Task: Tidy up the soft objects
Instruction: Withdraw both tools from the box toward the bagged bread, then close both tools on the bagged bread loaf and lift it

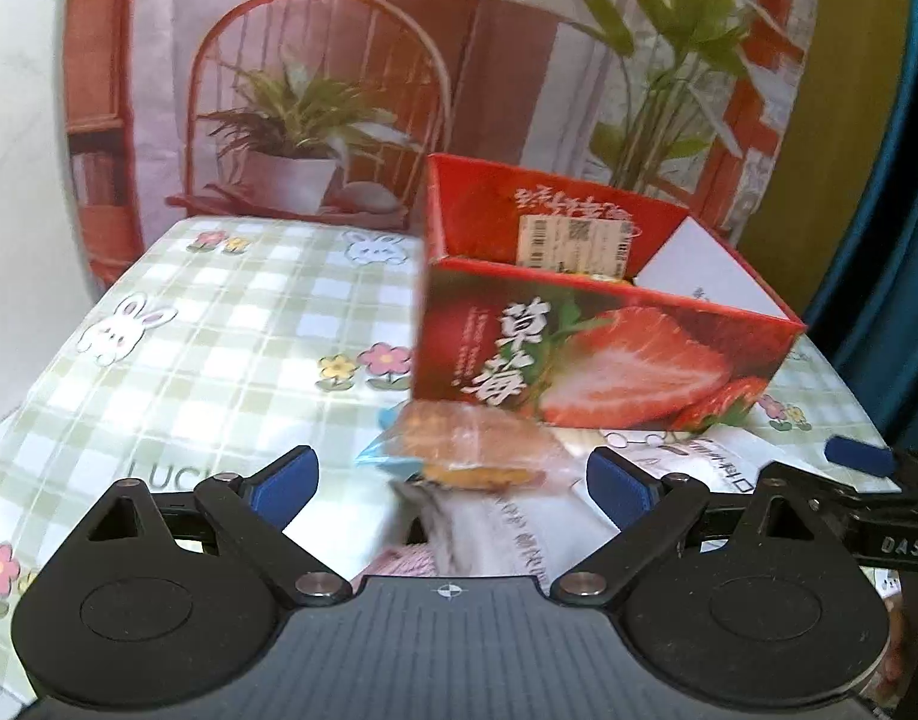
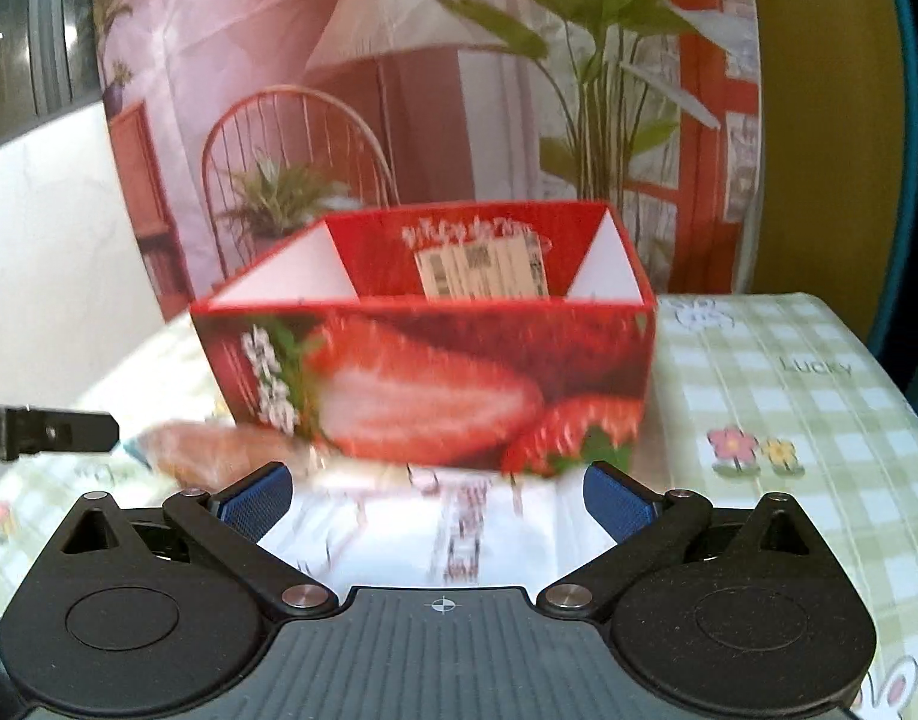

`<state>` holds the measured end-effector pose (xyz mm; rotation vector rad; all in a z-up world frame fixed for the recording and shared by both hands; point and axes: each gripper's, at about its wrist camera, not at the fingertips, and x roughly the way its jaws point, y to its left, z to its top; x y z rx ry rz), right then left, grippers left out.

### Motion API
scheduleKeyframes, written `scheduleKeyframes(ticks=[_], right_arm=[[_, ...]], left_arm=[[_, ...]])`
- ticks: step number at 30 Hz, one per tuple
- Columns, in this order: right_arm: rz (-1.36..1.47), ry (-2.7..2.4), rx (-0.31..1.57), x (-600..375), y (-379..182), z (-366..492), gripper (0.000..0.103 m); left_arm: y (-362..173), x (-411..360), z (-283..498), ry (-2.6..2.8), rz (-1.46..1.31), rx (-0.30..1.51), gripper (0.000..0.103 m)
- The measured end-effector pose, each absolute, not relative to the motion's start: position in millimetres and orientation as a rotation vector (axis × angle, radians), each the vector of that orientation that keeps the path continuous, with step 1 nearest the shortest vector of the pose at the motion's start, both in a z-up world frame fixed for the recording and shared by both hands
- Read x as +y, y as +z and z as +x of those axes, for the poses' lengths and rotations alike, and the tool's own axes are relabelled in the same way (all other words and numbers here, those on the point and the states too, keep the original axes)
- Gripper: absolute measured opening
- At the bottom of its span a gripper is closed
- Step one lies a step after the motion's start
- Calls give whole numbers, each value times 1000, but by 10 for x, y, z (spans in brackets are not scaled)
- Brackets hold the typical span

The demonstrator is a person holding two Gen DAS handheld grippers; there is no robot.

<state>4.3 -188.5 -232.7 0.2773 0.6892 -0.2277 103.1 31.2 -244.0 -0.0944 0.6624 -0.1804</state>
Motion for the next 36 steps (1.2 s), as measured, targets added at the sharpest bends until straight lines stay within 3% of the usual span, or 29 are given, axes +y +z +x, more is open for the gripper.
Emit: scheduleKeyframes(ticks=[10,15,20,25,36], right_arm=[[324,-246,683,-1911,-2324,-53,103],[342,-212,689,-1932,-2351,6,102],[332,-152,708,-1882,-2389,189,89],[317,-76,739,-1782,-2434,459,80],[217,108,828,-1314,-2527,1091,78]], left_arm=[[-2408,556,1051,-161,-154,658,89],[-2378,676,1235,-176,-182,668,76],[-2420,736,1509,-217,-193,710,56],[-2537,728,1763,-257,-212,764,54],[-2774,673,2024,-345,-257,857,53]])
